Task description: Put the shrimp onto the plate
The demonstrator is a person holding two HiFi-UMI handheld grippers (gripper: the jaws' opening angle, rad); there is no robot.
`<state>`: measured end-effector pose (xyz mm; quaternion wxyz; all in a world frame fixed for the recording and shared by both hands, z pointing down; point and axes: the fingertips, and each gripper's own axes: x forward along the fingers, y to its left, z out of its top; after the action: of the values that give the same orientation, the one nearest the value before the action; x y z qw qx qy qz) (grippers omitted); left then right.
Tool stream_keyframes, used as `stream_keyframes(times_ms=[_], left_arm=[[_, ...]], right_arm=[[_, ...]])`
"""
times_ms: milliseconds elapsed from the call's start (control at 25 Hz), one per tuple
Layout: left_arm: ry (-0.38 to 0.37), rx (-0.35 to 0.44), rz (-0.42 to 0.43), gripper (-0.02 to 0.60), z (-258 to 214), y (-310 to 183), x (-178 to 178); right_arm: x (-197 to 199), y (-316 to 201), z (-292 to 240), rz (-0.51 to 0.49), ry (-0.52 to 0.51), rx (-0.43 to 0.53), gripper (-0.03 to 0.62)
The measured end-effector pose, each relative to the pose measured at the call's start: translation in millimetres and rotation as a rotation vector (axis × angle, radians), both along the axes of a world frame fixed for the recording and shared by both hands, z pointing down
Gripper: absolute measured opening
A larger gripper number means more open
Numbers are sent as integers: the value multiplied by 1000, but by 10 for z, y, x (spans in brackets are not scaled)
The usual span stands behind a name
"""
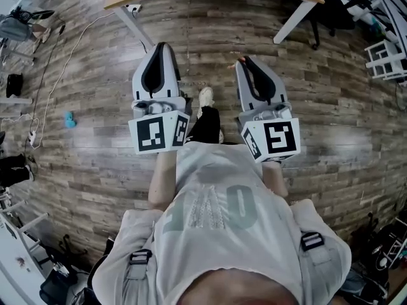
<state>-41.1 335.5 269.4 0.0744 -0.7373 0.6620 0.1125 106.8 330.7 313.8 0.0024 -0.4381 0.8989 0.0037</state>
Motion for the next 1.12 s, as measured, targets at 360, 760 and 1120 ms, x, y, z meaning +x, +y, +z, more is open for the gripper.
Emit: stream_keyframes(times_ms=[360, 760, 1120], left_arm=[[-5, 9, 19, 11, 33, -442, -58], [37, 29, 86, 11, -82, -1489, -164], [-24, 12, 74, 11, -138, -2456, -436]], right_arm=[[35, -431, 130, 52, 16, -25, 52], [-8, -1406, -49, 128, 60, 17, 52], [-324, -2391, -134, 129, 65, -38, 52]])
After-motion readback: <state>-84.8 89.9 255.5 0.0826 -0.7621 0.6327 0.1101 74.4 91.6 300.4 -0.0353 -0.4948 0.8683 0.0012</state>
